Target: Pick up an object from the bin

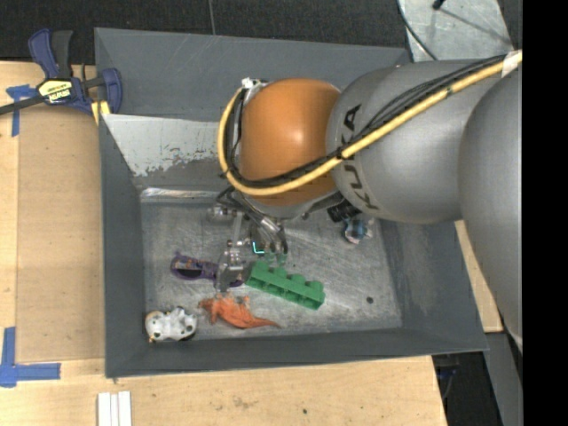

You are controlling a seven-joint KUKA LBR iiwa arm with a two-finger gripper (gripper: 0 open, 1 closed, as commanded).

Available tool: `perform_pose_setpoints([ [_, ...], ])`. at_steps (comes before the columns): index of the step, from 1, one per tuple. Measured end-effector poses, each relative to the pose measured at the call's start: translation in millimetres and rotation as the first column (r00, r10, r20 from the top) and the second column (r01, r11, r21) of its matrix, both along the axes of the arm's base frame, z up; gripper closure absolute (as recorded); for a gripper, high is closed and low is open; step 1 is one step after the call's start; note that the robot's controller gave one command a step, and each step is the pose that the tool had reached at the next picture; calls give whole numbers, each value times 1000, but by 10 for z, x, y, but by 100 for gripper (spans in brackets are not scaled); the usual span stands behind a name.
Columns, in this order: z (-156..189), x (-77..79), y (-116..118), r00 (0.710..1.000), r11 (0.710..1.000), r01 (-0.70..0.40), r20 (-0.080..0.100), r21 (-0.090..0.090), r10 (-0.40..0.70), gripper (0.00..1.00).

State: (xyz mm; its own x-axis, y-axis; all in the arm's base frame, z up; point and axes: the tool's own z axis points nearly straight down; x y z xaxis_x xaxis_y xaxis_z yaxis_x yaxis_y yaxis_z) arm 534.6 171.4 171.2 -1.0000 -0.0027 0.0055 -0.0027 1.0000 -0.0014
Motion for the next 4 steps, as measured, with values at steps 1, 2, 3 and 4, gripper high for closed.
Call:
perform_pose_setpoints([
  [1,43,20,-2,1000,1000,2,8,3,-2,0],
  [2,-420,59,-74,997,997,73,12,4,-73,0],
  [3,-946,277,251,997,997,-72,20,6,72,100],
  [4,-946,277,251,997,997,-72,20,6,72,100],
])
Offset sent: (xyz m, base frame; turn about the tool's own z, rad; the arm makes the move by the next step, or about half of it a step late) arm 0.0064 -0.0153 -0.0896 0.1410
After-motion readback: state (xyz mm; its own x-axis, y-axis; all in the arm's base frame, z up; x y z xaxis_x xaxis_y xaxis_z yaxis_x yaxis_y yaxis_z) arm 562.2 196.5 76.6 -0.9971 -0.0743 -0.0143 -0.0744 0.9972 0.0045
